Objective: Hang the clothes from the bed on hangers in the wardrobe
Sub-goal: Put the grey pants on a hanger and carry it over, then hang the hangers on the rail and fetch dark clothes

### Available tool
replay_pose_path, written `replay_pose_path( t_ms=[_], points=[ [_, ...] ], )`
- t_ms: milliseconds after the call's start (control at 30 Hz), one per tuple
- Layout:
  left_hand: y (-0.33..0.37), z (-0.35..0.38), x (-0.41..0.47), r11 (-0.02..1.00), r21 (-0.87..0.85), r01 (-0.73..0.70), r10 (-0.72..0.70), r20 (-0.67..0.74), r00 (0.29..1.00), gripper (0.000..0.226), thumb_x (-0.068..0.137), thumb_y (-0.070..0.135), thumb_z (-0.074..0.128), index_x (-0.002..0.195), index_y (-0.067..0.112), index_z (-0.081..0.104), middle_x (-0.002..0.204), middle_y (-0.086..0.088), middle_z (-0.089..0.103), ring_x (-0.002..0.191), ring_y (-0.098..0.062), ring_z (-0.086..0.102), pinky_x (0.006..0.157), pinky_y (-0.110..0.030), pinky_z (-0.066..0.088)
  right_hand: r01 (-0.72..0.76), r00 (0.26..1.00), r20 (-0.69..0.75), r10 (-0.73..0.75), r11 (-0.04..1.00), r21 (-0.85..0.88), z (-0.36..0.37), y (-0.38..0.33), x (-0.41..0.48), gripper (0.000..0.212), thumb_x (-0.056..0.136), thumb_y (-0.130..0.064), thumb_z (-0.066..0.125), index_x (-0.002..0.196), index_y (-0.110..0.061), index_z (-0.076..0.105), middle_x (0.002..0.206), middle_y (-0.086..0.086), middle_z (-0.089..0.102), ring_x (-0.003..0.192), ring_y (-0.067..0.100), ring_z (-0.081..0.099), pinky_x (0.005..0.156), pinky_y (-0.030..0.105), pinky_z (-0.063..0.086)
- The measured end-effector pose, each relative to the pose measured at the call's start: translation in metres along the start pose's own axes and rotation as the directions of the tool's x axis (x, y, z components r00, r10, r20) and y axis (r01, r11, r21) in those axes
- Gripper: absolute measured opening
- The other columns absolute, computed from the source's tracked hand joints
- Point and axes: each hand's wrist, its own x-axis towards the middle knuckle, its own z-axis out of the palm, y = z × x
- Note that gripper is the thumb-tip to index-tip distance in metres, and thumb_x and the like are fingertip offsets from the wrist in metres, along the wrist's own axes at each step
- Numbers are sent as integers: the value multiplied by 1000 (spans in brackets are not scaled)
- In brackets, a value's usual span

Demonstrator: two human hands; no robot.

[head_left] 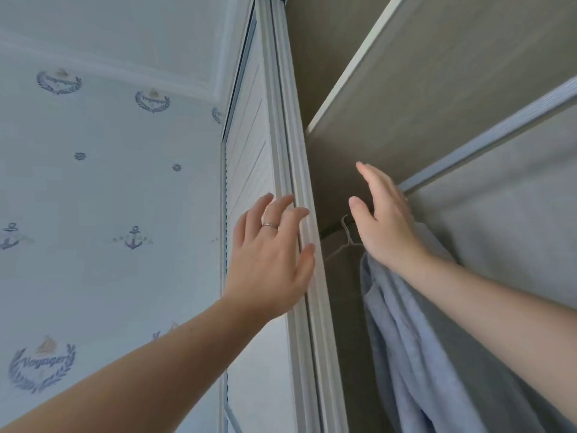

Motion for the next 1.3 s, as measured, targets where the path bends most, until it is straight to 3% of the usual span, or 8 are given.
replay_pose_path(
  t_ms=[100, 233, 400, 567, 733, 867, 1000, 1300],
  points=[
    [-48, -42, -33, 999, 44, 29, -29, 10, 1000, 53, 94, 47, 37, 142, 23, 41, 159, -2, 32, 150, -32, 16, 117, -58, 21, 125, 985, 112, -129, 991, 49, 12, -65, -30, 56, 96, -38, 37, 150, -29, 30, 157, -10, 27, 146, 10, 21, 118, 42, 19],
    [-109, -109, -91, 989, 121, 84, -94, 76, 993, 60, 97, 49, 36, 151, 24, 31, 165, 0, 21, 153, -31, 6, 120, -56, 12, 202, 933, 302, -196, 979, 14, 50, -156, -76, 57, 96, -46, 32, 151, -36, 21, 161, -13, 14, 148, 11, 9, 118, 45, 11],
    [-178, -215, -200, 952, 251, 176, -225, 182, 957, 67, 98, 58, 29, 158, 30, 18, 168, 4, 8, 154, -25, -7, 121, -52, 2, 90, 861, 478, -177, 976, 199, 102, -280, -156, 61, 94, -49, 30, 152, -40, 14, 163, -14, 5, 150, 12, -2, 120, 46, 5],
    [-232, -337, -332, 853, 419, 311, -446, 276, 851, 72, 96, 64, 27, 159, 33, 10, 168, 5, 3, 154, -22, -13, 122, -52, -1, -12, 726, 630, -275, 911, 412, 139, -408, -252, 58, 99, -51, 31, 151, -46, 4, 161, -20, -6, 148, 6, -13, 120, 43, -7],
    [-246, -460, -463, 688, 624, 370, -664, 336, 668, 77, 93, 69, 26, 159, 37, 2, 168, 8, -6, 153, -20, -17, 121, -48, -8, -61, 561, 680, -473, 795, 603, 165, -528, -358, 63, 94, -60, 21, 151, -47, 0, 160, -24, -10, 147, 5, -17, 119, 43, -11],
    [-225, -546, -559, 506, 779, 371, -821, 302, 485, 77, 93, 68, 29, 159, 33, 9, 168, 4, 0, 154, -25, -9, 122, -50, -7, -165, 448, 682, -578, 697, 698, 175, -618, -446, 66, 91, -61, 22, 152, -46, 3, 161, -22, -3, 149, 7, -12, 120, 46, -8],
    [-189, -614, -645, 303, 874, 381, -938, 202, 283, 76, 96, 67, 32, 160, 30, 12, 168, 2, 4, 155, -28, -5, 121, -57, 4, -264, 309, 655, -690, 599, 756, 171, -695, -531, 66, 91, -62, 21, 153, -45, 5, 161, -23, -2, 149, 8, -10, 120, 49, -6],
    [-133, -714, -769, -183, 935, 305, -980, -149, -132, 76, 93, 71, 27, 159, 39, 4, 167, 9, -6, 153, -19, -16, 121, -51, -2, -426, 11, 470, -883, 421, 801, 162, -837, -683, 71, 86, -65, 19, 153, -43, 12, 161, -22, 4, 149, 9, -3, 118, 42, -5]
  ],
)
